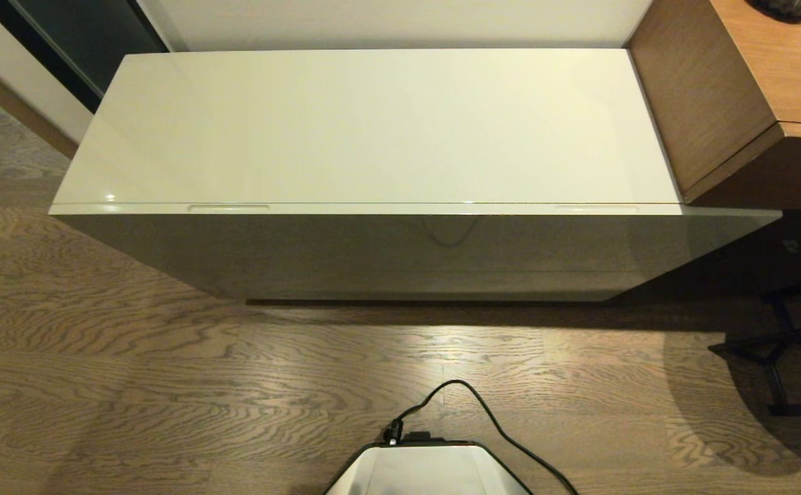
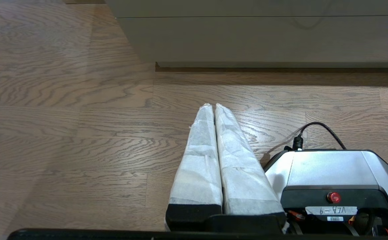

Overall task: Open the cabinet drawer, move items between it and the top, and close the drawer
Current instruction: Open the drawer

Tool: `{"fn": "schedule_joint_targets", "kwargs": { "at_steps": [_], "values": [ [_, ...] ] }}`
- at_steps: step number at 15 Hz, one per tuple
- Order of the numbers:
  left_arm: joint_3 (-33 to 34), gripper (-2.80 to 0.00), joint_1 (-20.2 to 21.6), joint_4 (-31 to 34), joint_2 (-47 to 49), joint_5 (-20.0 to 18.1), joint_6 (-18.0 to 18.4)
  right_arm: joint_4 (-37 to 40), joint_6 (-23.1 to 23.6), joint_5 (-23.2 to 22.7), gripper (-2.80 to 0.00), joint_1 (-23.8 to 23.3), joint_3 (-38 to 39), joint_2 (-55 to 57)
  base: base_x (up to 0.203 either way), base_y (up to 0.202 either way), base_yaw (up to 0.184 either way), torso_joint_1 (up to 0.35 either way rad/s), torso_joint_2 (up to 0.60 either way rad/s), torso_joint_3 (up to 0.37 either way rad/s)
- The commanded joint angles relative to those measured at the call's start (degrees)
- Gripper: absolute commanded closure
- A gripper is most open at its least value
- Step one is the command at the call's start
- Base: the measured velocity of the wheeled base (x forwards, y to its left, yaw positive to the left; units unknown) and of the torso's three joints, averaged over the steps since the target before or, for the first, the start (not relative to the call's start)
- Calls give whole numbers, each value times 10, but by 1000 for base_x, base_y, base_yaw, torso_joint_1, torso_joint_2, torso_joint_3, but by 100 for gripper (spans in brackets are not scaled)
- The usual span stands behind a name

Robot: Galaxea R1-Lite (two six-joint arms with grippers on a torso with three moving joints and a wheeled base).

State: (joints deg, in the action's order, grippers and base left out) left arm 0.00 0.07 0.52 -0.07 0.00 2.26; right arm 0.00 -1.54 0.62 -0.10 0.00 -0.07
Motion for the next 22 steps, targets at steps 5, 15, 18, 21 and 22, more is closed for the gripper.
{"fn": "schedule_joint_targets", "kwargs": {
  "at_steps": [5, 15, 18, 21, 22],
  "values": [
    [0, 0, 0, 0, 1, 0, 0, 0, 1, 0, 0, 0, 1, 1, 0, 0, 0, 0, 0, 0],
    [0, 0, 0, 0, 1, 0, 0, 0, 2, -3, 0, 0, 1, 1, 0, 0, 0, 0, 0, 0],
    [0, 0, 0, 0, 1, 0, 0, 0, 2, -3, 0, 0, 1, 1, 0, 0, 0, 0, 0, 0],
    [0, 0, 0, 0, 1, 0, 0, 0, 2, -3, 0, 0, 1, 1, 0, 0, 0, 0, 0, 0],
    [0, 0, 0, 0, 1, 0, 0, 0, 2, -3, 0, 0, 1, 1, 0, 0, 0, 0, 0, 0]
  ]
}}
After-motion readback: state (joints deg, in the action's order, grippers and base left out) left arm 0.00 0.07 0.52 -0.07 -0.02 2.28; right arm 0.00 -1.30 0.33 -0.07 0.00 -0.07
